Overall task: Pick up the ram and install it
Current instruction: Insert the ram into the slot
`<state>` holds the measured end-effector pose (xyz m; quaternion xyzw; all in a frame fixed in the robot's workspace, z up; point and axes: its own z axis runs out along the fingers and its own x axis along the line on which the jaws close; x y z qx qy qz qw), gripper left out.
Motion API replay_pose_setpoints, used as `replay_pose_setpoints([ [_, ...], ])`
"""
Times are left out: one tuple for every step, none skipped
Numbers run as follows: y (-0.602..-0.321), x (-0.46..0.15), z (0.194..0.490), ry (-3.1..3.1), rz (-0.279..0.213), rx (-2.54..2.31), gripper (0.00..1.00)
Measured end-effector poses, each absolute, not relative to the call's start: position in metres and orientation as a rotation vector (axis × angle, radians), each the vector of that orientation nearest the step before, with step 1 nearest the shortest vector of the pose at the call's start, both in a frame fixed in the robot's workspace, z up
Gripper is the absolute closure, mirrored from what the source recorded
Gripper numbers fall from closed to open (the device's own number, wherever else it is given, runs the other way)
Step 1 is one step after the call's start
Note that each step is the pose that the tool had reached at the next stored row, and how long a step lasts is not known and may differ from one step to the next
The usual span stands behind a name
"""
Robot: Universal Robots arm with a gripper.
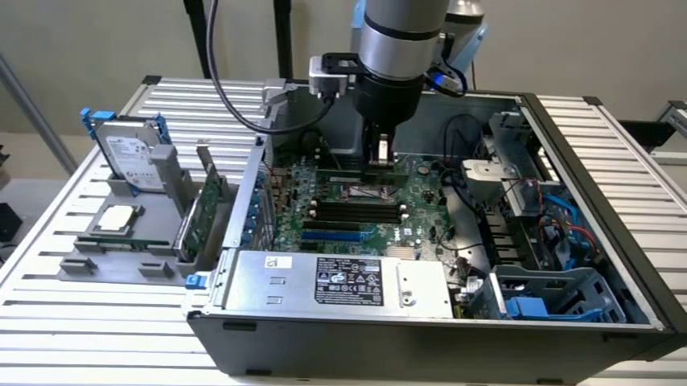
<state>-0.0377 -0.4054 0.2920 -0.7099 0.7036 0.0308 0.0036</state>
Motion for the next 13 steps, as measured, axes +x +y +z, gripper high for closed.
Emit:
replay_pose_setpoints([
  [-0.406,-0.038,0.29,2.205,0.096,-2.225,1.0],
  [-0.406,-0.038,0.288,2.205,0.096,-2.225,1.0],
  [-0.406,-0.038,0.287,2.205,0.096,-2.225,1.0],
  [-0.406,-0.038,0.285,2.205,0.096,-2.225,1.0],
  [-0.406,-0.038,0.283,2.205,0.095,-2.225,1.0],
  [-0.406,-0.038,0.281,2.205,0.095,-2.225,1.0],
  [-0.406,-0.037,0.279,2.205,0.095,-2.225,1.0],
  [-0.406,-0.037,0.278,2.205,0.094,-2.224,1.0],
  [-0.405,-0.037,0.276,2.204,0.093,-2.224,1.0],
  [-0.405,-0.037,0.274,2.204,0.091,-2.224,1.0],
  [-0.405,-0.037,0.272,2.204,0.089,-2.224,1.0],
  [-0.405,-0.037,0.271,2.204,0.086,-2.224,1.0],
  [-0.405,-0.037,0.269,2.205,0.083,-2.225,1.0],
])
